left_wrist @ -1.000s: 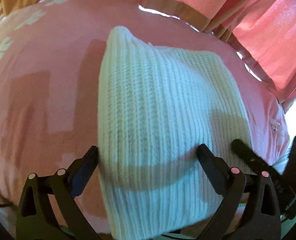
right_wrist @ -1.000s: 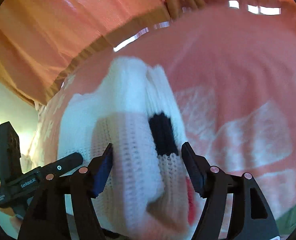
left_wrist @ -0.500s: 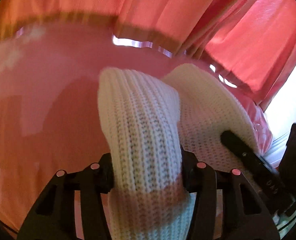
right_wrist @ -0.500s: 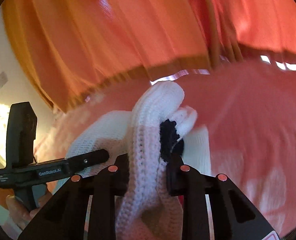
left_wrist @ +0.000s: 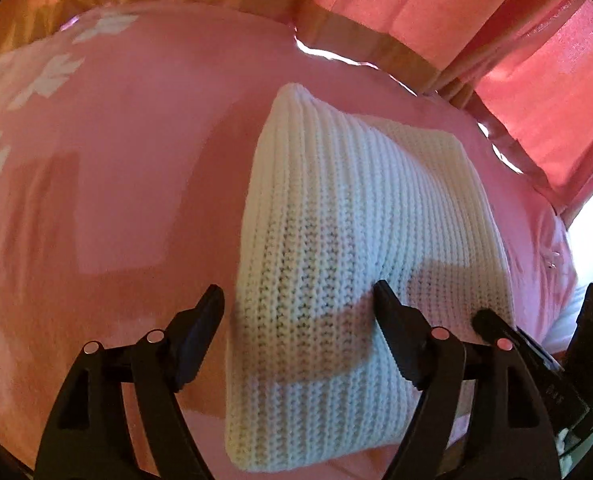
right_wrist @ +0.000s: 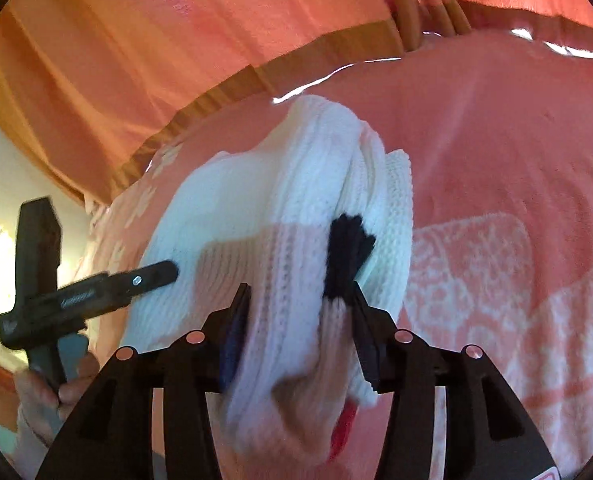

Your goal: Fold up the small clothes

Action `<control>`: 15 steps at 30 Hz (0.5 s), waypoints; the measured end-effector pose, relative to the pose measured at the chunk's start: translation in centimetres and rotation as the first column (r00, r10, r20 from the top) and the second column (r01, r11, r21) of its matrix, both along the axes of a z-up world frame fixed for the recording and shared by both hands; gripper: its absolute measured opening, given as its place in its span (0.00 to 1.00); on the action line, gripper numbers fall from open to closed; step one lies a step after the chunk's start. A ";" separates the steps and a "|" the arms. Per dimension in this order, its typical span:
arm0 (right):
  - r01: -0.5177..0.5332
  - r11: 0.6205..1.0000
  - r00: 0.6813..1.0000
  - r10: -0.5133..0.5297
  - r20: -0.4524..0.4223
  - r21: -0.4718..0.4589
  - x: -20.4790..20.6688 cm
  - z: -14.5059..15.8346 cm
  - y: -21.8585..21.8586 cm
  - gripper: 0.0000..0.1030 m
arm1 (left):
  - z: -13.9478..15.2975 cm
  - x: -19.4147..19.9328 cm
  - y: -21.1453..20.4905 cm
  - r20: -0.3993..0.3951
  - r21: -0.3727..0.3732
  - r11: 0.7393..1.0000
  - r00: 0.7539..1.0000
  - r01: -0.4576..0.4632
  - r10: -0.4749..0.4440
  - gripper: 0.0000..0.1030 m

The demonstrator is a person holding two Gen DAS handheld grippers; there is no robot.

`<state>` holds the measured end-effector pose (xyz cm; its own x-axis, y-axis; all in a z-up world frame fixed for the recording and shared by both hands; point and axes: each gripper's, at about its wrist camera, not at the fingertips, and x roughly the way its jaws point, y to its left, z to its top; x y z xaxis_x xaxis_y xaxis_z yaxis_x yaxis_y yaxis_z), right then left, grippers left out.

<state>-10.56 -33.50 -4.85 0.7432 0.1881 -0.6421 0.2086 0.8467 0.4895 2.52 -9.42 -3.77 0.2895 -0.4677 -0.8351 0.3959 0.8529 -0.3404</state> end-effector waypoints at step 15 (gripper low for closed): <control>-0.002 1.000 0.995 0.000 -0.104 -0.023 -3.8 -2.0 2.4 0.42 | -0.2 -1.2 2.6 -0.096 -0.010 0.998 0.993 0.064 -0.064 0.69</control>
